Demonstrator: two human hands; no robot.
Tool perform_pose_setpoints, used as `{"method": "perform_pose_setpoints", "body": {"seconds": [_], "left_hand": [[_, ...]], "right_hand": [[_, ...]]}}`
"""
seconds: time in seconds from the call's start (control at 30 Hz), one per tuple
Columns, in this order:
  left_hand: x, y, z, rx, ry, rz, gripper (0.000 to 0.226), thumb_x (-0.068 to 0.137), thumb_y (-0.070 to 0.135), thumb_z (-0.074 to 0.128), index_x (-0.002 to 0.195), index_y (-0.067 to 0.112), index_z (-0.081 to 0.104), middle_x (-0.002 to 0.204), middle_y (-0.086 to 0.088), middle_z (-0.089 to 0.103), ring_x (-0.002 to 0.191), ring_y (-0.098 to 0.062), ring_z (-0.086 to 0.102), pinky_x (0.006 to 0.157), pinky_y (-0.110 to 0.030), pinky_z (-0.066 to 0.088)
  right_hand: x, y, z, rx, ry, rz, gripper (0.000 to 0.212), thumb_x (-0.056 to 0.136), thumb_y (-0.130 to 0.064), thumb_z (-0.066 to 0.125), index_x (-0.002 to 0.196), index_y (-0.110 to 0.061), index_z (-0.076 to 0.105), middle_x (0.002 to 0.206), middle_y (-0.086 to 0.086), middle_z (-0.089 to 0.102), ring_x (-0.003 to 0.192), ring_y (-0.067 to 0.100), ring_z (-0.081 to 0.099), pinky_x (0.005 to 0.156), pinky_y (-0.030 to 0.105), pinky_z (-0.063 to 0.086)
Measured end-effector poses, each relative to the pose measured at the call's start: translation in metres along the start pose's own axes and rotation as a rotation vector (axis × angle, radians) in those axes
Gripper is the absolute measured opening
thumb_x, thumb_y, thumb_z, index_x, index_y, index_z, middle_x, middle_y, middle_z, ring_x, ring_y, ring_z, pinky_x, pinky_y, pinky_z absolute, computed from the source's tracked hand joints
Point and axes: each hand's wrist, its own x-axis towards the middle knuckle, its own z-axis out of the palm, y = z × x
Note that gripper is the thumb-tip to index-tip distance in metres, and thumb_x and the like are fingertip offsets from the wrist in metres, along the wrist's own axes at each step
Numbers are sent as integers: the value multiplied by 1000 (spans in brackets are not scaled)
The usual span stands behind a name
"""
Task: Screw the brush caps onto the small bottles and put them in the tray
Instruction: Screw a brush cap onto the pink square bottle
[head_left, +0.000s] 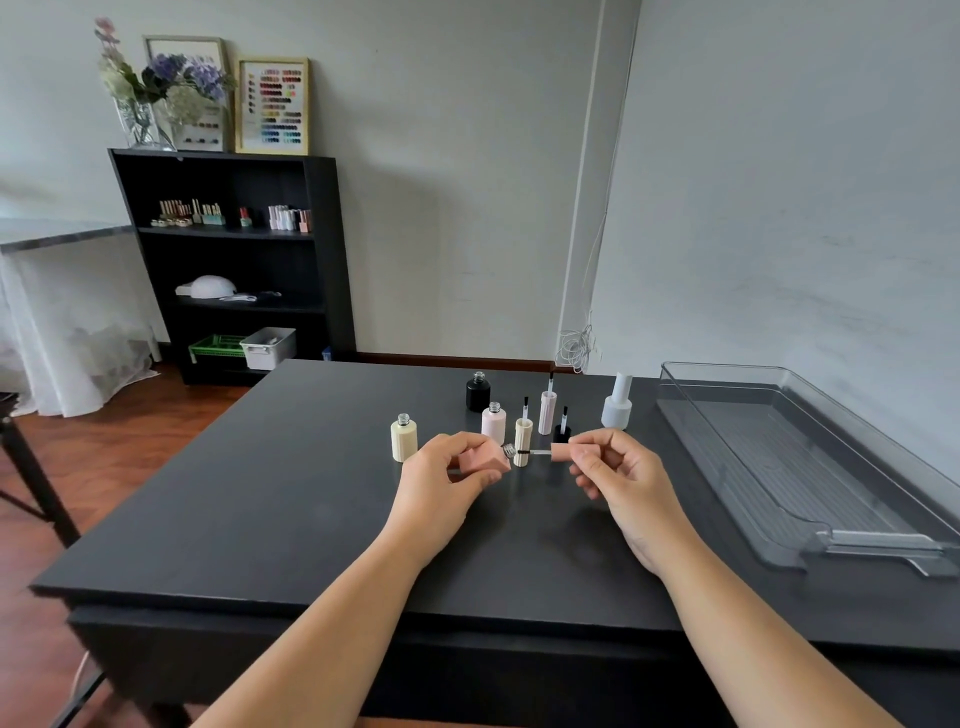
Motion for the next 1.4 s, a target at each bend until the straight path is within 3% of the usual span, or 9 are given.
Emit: {"method": "perform_pose_setpoints", "body": {"seconds": [0.43,0.6,0.8,0.93,1.03,1.17,1.3,1.4], "left_hand": [[2,-2,1,80,-12,10,31,80,17,72,109,24,65,104,9,59,92,-7,55,80,-16,41],[1,-3,1,90,-6,27,29,80,17,72,106,28,65,99,10,58,86,-5,55,74,-13,40],[0,-3,2,138,-35,53,29,79,18,73,106,27,67,100,8,57,87,-11,56,78,-21,45],[0,-1,2,129,-52,71,28,77,18,75,103,28,69,96,12,58,88,-10,56,77,-21,47],[-2,0,2,90,-46,88,29,73,17,78,94,33,68,92,13,64,87,-7,59,76,-14,45],[-3,3,1,14,-15,53,28,67,14,82,79,34,66,80,14,68,75,1,61,67,-8,47],[-3,4,1,2,-35,65,28,67,12,82,78,33,67,79,14,68,76,7,60,66,-2,44],[-4,4,1,-2,-28,54,27,68,13,82,80,32,68,80,14,69,78,2,62,68,-4,46]], "right_hand": [[-2,-2,2,-21,2,-22,15,89,-7,59,85,-19,66,67,-11,69,60,1,57,56,13,47],[-4,-3,5,-53,-19,-46,10,88,-5,59,88,-13,64,72,-11,72,62,-2,58,58,10,46],[-5,-2,6,-155,-63,-63,18,87,-8,63,90,-25,66,95,11,74,77,10,60,70,23,46],[-4,1,8,-322,-124,-83,31,88,-7,61,94,-36,68,90,-5,72,83,16,65,81,29,52],[-3,2,9,-390,-149,-89,31,89,-9,59,97,-37,66,86,-14,72,82,10,65,76,23,51],[-3,1,8,-382,-126,-93,21,92,-19,56,91,-37,67,74,-6,70,66,4,61,66,18,46],[-2,-1,11,-451,-84,-77,33,93,-43,48,66,-48,66,49,-2,57,47,7,47,53,18,41],[-3,-2,10,-430,-106,-71,22,91,-45,50,78,-45,68,54,-6,59,52,6,49,57,17,42]]}}
